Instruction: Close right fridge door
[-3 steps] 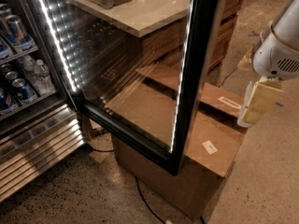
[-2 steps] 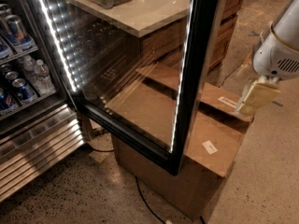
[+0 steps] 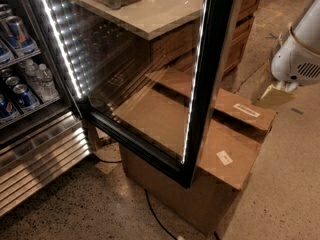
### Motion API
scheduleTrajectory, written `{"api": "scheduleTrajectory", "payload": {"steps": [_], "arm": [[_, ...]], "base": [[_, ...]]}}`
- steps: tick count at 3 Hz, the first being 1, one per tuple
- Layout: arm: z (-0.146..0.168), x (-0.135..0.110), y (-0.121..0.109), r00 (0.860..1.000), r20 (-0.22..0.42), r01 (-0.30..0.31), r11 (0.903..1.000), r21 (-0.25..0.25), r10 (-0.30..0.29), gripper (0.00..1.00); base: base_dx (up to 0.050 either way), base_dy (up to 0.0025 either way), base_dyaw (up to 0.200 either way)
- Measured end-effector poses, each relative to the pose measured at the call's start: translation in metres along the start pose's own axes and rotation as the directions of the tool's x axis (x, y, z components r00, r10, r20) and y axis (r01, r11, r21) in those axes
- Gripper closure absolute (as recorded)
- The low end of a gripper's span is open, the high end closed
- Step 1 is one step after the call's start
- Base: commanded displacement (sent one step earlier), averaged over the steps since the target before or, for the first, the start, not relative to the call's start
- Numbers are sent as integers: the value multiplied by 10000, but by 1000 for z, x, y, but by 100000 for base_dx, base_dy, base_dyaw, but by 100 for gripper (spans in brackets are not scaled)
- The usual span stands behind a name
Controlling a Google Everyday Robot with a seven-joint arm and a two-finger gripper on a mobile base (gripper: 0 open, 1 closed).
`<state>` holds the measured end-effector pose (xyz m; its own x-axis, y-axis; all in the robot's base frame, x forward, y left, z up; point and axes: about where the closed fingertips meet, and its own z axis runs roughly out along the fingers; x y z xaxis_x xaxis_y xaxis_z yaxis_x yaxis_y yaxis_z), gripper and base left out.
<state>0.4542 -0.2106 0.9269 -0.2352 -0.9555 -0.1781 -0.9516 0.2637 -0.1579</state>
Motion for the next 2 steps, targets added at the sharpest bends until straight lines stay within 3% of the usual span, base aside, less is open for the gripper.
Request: {"api": "scheduleTrajectory", "payload": {"steps": [1, 2], "arm": [[0, 0, 0, 10000, 0, 0, 10000, 0, 0, 100], [1, 0, 0, 10000, 24, 1, 10000, -9, -1, 100]], "base": [[0, 0, 0], [0, 0, 0]]}}
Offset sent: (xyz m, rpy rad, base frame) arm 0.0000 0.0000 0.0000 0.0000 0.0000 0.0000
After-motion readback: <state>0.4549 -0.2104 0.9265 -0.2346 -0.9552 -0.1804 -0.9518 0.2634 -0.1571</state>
